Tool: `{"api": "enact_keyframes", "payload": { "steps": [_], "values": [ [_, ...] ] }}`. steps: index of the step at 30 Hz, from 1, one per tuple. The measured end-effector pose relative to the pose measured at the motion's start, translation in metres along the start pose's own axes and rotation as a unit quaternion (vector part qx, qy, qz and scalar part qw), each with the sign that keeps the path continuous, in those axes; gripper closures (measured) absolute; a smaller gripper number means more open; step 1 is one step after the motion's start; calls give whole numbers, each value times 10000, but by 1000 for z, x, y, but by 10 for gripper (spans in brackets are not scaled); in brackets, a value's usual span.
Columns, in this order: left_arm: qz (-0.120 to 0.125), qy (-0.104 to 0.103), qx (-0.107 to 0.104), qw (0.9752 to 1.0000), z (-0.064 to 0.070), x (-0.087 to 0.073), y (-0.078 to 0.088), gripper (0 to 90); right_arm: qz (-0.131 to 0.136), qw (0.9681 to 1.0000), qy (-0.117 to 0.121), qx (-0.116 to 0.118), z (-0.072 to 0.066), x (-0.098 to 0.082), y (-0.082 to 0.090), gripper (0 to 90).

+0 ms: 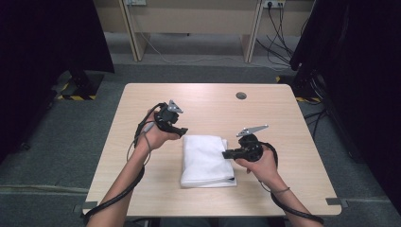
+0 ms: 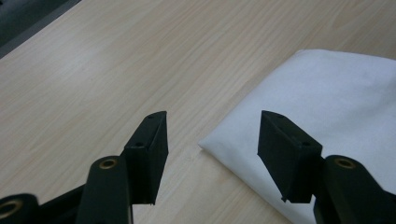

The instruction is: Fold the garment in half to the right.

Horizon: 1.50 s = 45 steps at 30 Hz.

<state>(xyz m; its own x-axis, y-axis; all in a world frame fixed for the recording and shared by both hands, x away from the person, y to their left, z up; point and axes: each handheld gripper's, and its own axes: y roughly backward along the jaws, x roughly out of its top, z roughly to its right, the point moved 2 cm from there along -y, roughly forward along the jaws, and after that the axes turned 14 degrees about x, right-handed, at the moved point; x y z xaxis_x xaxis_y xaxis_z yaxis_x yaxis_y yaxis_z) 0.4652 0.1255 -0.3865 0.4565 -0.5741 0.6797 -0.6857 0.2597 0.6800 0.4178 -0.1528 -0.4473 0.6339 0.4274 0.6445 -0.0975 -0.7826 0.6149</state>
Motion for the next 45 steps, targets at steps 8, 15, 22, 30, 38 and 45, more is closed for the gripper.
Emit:
{"api": "enact_keyframes", "payload": {
  "steps": [8, 15, 22, 30, 38, 45],
  "values": [
    [-32, -3, 3, 10000, 0, -2, -2, 419, -227, 9994, -219, -124, 12, -17, -6, 739],
    [-42, -5, -10, 10000, 1, -4, -1, 417, 42, 9997, -229, -115, 9, -7, 2, 699],
    [-43, 0, -16, 10000, 2, -5, -3, 416, 400, 9981, -307, -346, 23, 27, 1, 692],
    [-12, 26, 2, 10000, 0, -7, 0, 414, 5, 9972, -295, -682, 39, 36, -30, 786],
    [-42, 91, 22, 9999, -4, -13, 0, 408, -74, 9961, -481, -731, 46, 30, -39, 713],
    [-33, 123, 55, 9999, -6, -14, 3, 397, -27, 9966, -459, -689, 45, 27, -40, 887]
  ]
}}
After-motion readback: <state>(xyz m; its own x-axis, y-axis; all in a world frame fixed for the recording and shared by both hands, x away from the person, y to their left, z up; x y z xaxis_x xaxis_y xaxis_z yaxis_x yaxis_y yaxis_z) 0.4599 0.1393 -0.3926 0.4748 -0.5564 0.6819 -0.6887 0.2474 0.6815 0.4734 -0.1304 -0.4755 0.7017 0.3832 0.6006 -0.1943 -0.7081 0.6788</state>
